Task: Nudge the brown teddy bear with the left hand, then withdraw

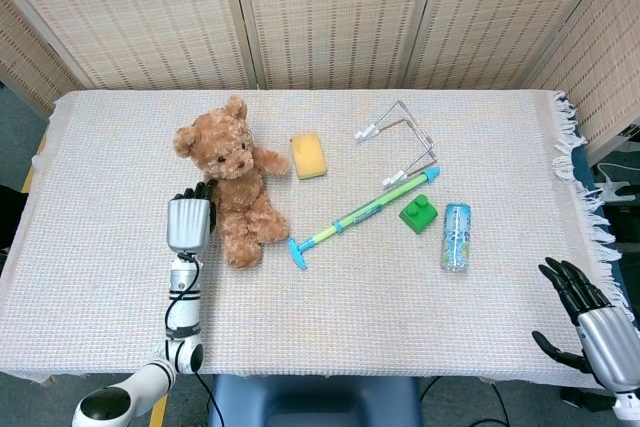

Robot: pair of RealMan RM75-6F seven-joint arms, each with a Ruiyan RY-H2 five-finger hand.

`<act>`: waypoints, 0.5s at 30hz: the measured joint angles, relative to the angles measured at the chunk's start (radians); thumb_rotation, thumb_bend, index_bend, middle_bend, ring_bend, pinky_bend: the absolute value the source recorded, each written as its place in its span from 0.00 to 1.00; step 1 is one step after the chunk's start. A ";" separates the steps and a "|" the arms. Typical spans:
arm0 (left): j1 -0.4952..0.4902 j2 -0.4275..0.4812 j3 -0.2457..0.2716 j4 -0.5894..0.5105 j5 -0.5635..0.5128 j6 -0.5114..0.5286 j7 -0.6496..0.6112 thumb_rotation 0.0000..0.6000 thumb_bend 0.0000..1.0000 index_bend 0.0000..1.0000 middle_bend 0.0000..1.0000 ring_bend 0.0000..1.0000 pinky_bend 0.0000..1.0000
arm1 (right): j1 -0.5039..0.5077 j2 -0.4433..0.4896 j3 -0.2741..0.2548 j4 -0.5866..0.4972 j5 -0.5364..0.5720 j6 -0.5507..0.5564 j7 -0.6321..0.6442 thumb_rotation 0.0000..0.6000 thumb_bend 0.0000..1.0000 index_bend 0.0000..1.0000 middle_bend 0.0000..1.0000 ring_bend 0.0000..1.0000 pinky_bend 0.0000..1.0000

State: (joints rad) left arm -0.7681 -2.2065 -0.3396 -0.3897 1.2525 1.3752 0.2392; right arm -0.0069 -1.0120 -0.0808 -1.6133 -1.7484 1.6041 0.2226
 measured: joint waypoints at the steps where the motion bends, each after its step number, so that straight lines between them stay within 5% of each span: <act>1: -0.001 -0.001 -0.002 0.002 0.001 0.010 -0.011 1.00 0.59 0.29 0.52 0.51 0.70 | 0.000 0.000 -0.001 0.000 -0.001 0.000 0.000 1.00 0.14 0.00 0.02 0.00 0.21; 7: 0.006 -0.003 0.013 0.010 0.007 -0.026 -0.008 1.00 0.59 0.39 0.58 0.51 0.69 | 0.000 0.001 -0.002 0.000 -0.004 0.000 0.000 1.00 0.14 0.00 0.02 0.00 0.21; 15: 0.007 -0.006 -0.004 0.000 -0.002 -0.009 -0.033 1.00 0.59 0.31 0.52 0.51 0.69 | 0.001 0.000 -0.001 -0.001 0.001 -0.004 -0.003 1.00 0.14 0.00 0.02 0.00 0.21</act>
State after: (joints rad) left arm -0.7607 -2.2123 -0.3435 -0.3895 1.2507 1.3664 0.2062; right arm -0.0060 -1.0122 -0.0818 -1.6138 -1.7478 1.6002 0.2192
